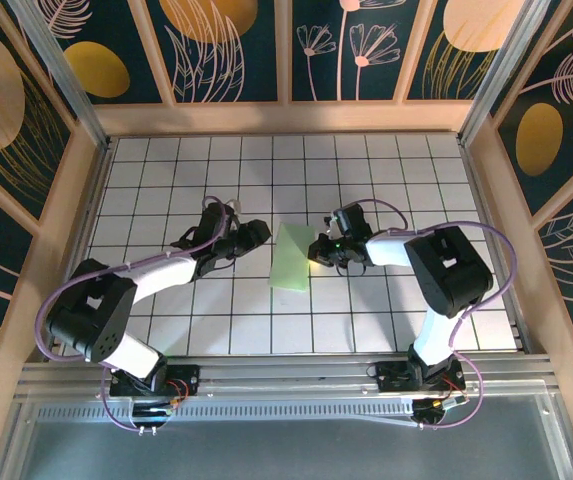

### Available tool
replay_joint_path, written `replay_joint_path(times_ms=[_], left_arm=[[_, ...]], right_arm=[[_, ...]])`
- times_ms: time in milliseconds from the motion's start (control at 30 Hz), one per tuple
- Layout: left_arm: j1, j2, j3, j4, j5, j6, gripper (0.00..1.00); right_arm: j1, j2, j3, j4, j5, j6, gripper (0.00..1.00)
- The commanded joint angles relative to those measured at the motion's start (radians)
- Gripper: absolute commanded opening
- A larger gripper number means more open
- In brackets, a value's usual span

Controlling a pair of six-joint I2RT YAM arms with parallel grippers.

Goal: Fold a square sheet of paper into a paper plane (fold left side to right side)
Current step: Third fold the triangle at the center of the table.

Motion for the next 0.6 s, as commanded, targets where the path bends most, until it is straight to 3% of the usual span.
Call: replay_joint_path(times_ms=[0, 567], left_arm=[[0.002, 0.041, 0.027, -0.037, 0.055, 0.036, 0.51], [-0.024, 0.246, 0.152, -0.156, 0.2, 0.116, 0.44]], right_arm=[[0.008, 0.025, 0.038, -0.096, 0.055, -0.08, 0.0], [0.005, 0.055, 0.103, -0.191, 0.11, -0.201, 0.0]])
